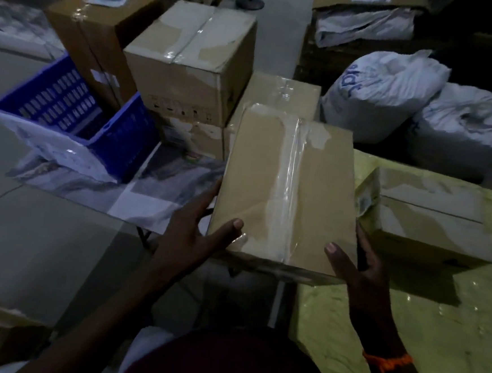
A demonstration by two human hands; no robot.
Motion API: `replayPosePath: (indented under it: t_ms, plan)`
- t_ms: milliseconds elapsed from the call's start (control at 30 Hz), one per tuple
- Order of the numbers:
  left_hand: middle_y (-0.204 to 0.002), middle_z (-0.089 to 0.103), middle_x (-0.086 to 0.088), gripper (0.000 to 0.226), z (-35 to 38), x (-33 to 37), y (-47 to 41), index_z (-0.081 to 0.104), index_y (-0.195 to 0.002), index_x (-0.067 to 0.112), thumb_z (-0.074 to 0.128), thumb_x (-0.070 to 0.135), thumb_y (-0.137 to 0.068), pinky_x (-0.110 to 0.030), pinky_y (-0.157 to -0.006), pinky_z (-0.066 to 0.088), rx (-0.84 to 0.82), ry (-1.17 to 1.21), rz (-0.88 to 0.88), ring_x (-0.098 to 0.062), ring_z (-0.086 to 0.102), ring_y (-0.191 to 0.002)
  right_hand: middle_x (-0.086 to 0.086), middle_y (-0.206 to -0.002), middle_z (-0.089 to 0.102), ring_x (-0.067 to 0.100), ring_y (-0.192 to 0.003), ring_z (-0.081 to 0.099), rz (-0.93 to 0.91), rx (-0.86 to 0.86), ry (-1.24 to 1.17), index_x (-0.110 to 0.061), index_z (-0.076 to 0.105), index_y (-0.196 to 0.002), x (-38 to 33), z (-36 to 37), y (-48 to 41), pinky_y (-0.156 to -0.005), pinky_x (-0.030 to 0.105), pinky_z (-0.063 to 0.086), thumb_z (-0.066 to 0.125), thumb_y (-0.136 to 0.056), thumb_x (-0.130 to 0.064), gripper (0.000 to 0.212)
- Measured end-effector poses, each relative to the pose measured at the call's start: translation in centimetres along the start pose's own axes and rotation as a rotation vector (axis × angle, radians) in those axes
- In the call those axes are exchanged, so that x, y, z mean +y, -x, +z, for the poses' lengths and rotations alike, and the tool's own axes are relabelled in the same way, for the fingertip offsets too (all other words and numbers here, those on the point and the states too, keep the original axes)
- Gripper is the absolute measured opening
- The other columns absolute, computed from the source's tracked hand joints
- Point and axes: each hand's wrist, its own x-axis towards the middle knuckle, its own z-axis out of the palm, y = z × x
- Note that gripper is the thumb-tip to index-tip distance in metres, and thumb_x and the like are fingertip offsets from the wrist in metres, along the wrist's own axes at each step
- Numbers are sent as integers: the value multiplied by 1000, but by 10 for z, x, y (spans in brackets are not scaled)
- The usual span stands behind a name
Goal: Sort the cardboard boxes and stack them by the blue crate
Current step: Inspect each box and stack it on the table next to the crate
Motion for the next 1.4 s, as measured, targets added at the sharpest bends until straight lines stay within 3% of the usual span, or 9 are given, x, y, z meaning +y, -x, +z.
replayPosePath:
  t_ms: [233,400,467,533,667,900,1033,1167,1400]
  plan:
    - [-163,34,4,128,3,19,-85,7,-164,24,78,73,-68,-34,-115,42,-160,-156,258,-7,40,-145,2,-136,63,15,-116,66,-172,147,-35,-32,55,-145,-54,-21,-58,-82,24,60,70,-86,-45,62]
    - [-161,32,-12,123,-17,38,-164,17,-159,0,89,45,-71,-13,-116,29,-159,-288,423,-16,35,-146,2,-134,68,22,-122,66,-216,165,-128,-29,59,-143,-73,-15,-116,-97,46,59,74,-88,-42,58]
    - [-162,31,-8,120,-27,40,-198,24,-159,3,91,36,-65,-23,-122,26,-203,-274,368,-19,26,-152,3,-132,70,23,-122,67,-236,177,-150,-25,62,-142,-79,-6,-143,-103,51,55,75,-89,-35,55]
    - [-159,38,-5,113,-39,38,-231,33,-157,11,92,32,-62,-41,-123,32,-266,-306,357,-25,28,-153,6,-129,72,25,-120,68,-247,174,-163,-17,62,-141,-84,6,-172,-104,49,55,74,-91,-26,52]
    - [-142,59,-7,94,-62,34,-292,51,-146,18,95,32,-64,-30,-96,44,-234,-526,412,-28,56,-128,8,-124,74,28,-117,69,-216,150,-159,-12,65,-137,-87,33,-229,-103,49,55,75,-90,-22,49]
    - [-140,60,-12,93,-82,-1,-354,54,-144,19,94,45,-64,-41,-102,47,-280,-593,376,-32,57,-127,9,-123,74,20,-112,70,-136,124,-132,-10,66,-135,-89,72,-293,-90,30,56,77,-91,-19,46]
    - [-155,45,-16,99,-92,-30,-371,45,-150,30,64,79,-66,-49,-117,32,-312,-766,354,-37,38,-143,9,-126,73,22,-114,70,-109,130,-84,-11,64,-137,-83,86,-309,-88,30,56,75,-94,-14,45]
    - [-153,49,-8,79,-94,-46,-376,55,-143,20,49,75,-86,-62,-122,18,-387,-875,602,-31,11,-157,0,-130,72,21,-119,68,-89,151,-65,-22,61,-142,-75,99,-314,-96,37,57,78,-86,-31,59]
    - [-163,31,-17,85,-102,-44,-375,45,-151,14,79,49,-82,-40,-122,15,-403,-684,460,-34,17,-155,0,-129,72,20,-117,69,-78,253,-137,-20,59,-145,-71,116,-320,-96,40,57,73,-93,-23,53]
